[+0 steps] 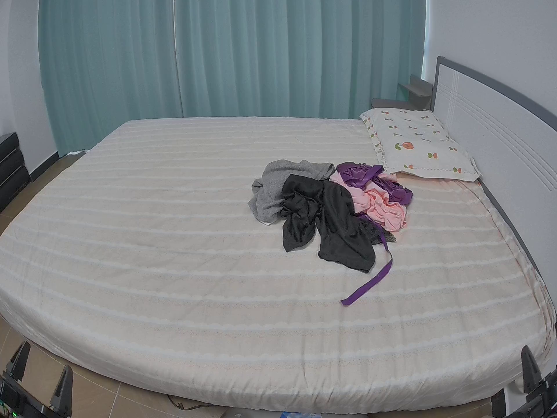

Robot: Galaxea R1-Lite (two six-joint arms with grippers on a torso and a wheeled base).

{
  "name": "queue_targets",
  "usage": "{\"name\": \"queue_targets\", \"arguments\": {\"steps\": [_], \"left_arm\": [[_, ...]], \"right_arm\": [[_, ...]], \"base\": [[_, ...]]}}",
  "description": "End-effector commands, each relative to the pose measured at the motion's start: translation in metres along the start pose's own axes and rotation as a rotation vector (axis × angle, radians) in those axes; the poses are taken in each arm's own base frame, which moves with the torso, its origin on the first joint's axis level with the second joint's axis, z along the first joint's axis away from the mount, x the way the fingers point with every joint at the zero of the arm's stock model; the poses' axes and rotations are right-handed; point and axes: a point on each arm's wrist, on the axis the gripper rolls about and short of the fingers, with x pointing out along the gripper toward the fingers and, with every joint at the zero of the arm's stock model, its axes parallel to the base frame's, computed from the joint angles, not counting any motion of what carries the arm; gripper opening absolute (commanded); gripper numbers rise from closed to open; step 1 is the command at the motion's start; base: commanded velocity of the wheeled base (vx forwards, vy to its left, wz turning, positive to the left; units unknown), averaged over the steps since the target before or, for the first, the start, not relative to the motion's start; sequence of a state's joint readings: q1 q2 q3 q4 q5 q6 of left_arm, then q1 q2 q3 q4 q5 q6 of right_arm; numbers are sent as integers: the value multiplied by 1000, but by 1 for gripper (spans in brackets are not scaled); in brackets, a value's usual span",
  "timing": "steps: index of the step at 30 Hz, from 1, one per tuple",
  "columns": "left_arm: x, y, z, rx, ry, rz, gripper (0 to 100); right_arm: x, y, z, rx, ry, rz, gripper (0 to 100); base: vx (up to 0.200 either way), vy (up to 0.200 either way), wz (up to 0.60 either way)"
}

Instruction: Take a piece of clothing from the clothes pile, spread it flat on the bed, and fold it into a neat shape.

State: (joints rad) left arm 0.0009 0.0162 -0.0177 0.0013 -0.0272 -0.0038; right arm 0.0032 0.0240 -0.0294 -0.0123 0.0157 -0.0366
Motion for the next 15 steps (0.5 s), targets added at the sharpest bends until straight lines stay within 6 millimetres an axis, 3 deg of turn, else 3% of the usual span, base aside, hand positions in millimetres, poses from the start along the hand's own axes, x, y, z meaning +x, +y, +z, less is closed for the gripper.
{"name": "queue_targets", "arguments": {"steps": [1,3,6,7,12,14,15], "left_arm": [[0,0,-5,-1,6,0,100],[0,0,-5,-1,6,0,100],[0,0,-5,-1,5,0,100],[0,0,-5,-1,5,0,100],[0,0,-5,-1,6,0,100],[0,0,-5,-1,6,-1,100],[0,0,-5,-1,6,-1,100]], "right_arm": [[12,-2,61,0,8,49,100],[23,-1,60,-15,79,77,100],[56,0,54,32,279,137,100],[56,0,54,32,279,137,100],[126,16,60,190,466,261,100],[144,20,57,199,513,270,100],[168,25,52,204,560,270,100]], "base": [[0,0,0],[0,0,0],[0,0,0],[0,0,0],[0,0,0],[0,0,0],[0,0,0]]}}
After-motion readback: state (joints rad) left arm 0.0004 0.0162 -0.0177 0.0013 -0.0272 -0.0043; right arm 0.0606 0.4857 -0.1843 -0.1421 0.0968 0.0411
